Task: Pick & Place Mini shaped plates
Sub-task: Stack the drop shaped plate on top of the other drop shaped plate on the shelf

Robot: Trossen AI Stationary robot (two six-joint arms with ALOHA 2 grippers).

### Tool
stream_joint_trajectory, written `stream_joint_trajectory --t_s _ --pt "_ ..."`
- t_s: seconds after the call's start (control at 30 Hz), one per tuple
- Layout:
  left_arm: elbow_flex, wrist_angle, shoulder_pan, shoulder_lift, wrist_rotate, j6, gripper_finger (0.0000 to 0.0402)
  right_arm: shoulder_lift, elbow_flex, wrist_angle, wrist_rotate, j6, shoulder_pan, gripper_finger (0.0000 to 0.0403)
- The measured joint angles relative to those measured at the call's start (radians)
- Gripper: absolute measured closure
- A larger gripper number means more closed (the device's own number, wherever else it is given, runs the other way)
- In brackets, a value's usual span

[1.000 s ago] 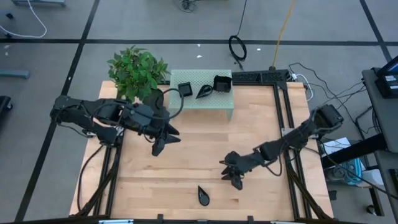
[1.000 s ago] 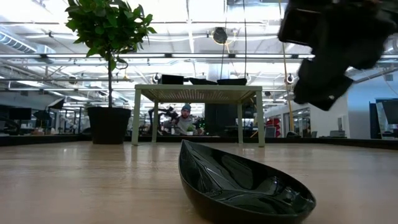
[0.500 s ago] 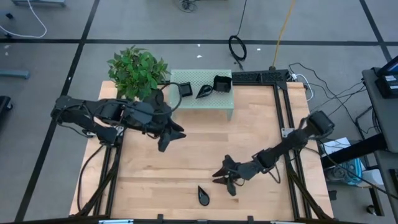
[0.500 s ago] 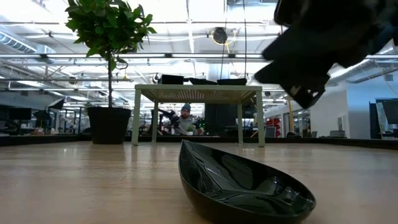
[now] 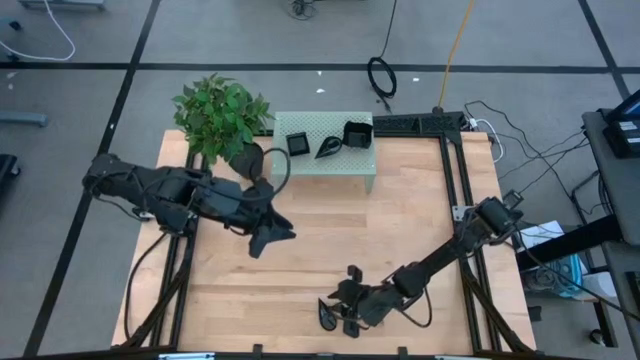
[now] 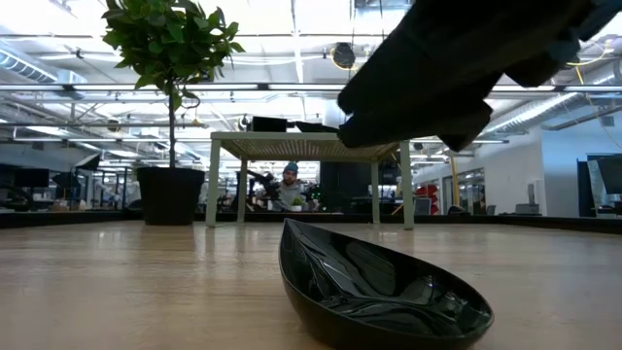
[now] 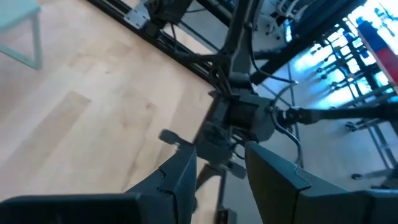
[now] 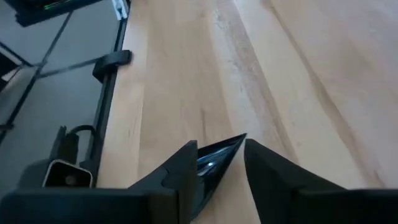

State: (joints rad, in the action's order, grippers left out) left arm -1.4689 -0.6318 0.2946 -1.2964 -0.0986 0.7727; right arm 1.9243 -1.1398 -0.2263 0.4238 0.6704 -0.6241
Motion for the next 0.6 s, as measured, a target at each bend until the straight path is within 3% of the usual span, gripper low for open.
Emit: stream_joint_trajectory --t_s 0.3,0.47,0.6 --pt "0.000 0.001 0.080 0.000 -0.028 0.022 0.0261 0.038 -0.015 0.021 -0.006 0.119 -0.001 0.0205" --pt "0.000 0.001 0.109 0.000 -0.061 0.022 0.0261 0.090 -0.016 -0.015 -0.084 0.120 -0.013 0.0202" --pt "0.000 0.002 0.114 0.000 -0.068 0.019 0.0261 0.119 -0.014 -0.031 -0.082 0.040 -0.017 0.0210"
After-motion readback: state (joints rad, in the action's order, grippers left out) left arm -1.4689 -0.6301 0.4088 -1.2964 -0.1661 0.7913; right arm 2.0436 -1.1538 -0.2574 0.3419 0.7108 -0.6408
